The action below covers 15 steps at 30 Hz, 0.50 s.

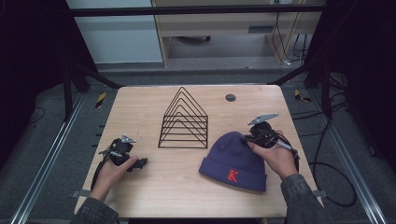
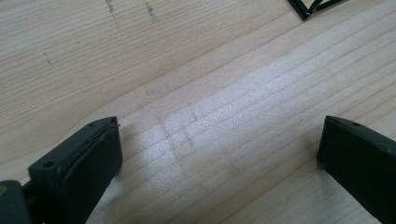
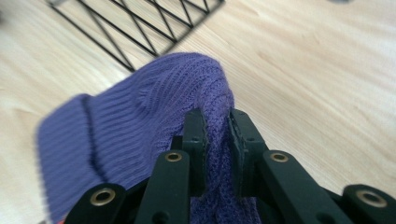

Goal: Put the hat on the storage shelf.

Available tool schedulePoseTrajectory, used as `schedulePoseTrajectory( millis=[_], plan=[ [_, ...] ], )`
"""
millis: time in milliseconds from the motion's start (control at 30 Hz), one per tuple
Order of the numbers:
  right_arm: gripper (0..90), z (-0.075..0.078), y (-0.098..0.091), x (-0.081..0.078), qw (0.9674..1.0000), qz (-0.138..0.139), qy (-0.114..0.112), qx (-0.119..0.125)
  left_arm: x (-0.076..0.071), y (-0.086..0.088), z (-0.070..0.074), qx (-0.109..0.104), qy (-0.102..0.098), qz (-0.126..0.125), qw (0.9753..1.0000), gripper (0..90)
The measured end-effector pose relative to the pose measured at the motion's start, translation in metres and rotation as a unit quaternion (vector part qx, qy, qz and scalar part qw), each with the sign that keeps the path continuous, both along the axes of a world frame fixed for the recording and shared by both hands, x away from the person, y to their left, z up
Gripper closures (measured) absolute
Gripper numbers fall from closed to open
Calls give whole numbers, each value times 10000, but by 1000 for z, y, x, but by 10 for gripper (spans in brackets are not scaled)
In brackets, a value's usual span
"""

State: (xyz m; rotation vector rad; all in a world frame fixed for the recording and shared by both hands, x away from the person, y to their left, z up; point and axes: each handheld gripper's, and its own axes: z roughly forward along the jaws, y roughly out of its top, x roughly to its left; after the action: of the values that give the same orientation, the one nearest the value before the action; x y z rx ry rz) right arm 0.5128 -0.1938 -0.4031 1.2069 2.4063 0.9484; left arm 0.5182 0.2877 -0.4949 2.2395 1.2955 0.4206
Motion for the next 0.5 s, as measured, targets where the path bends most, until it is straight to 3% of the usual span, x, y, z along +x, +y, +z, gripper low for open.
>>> schedulePoseTrajectory(
  millis=[100,133,267,400,467,500],
  plan=[
    [787,19,3,-13,9994,242,-259,40,0,0,0,-6,9,-23,10000,1],
    [787,19,3,-13,9994,242,-259,40,0,0,1,10,20,-44,10000,1],
    [788,39,7,-23,9979,418,-462,153,-1,1,5,-228,-39,-77,9997,37],
    [792,67,12,-31,9946,630,-827,74,-3,0,9,-298,-150,-181,9993,34],
    [792,71,13,-31,9940,645,-879,79,-4,-1,11,-339,-201,-217,9990,36],
    [793,81,13,-30,9929,667,-982,77,-5,-1,12,-381,-218,-250,9987,37]
  ],
)
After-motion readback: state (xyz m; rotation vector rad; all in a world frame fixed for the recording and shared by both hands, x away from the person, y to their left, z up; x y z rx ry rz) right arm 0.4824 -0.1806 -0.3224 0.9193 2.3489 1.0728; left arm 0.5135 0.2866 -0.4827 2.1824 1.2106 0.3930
